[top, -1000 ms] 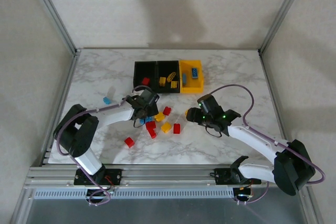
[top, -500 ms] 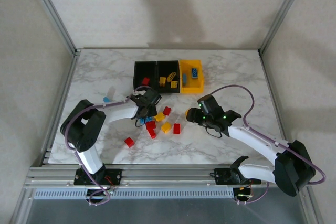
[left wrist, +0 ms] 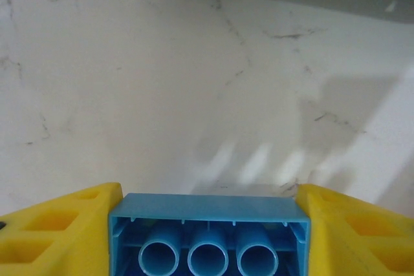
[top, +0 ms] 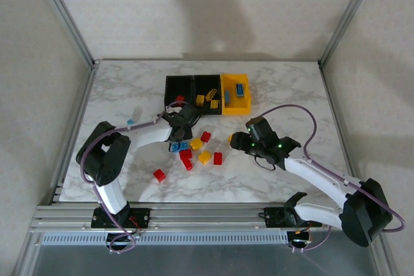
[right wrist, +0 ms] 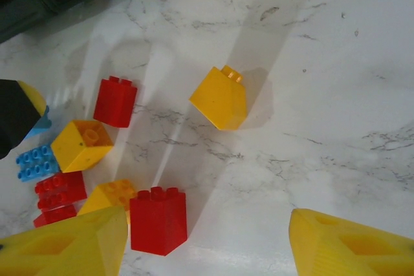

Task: Sort the legos into containers by color
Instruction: Pick up the lego from the center of the table.

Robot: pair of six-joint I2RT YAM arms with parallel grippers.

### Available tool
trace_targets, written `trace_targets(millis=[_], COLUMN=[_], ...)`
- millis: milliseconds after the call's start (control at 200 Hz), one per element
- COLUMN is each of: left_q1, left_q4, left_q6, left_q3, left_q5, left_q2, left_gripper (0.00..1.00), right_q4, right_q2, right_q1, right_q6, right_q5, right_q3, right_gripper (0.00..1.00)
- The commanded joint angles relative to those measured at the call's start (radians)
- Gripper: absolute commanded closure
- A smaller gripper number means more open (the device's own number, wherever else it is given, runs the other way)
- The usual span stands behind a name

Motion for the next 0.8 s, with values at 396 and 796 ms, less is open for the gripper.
trace_targets(millis=[396,796], left_q1=[-0.091,-0.146], left_q4=[-0.100,-0.148], left_q6=[0.022,0.036], left_q3=[0.420,0.885], left_q5=[0.060,0.127], left_q2=[0.084,0.411], left_gripper=[0.51,0.51], right_q4=[-0.069,-0.113], right_q2=[-0.200,-0.298], right_q1=[-0.114,-0.146], right_q6=[-0.020,0.009], right_q5=[-0.018,-0.012], right_q3=[-0.035,-0.068], right_gripper=[0.33,0.33])
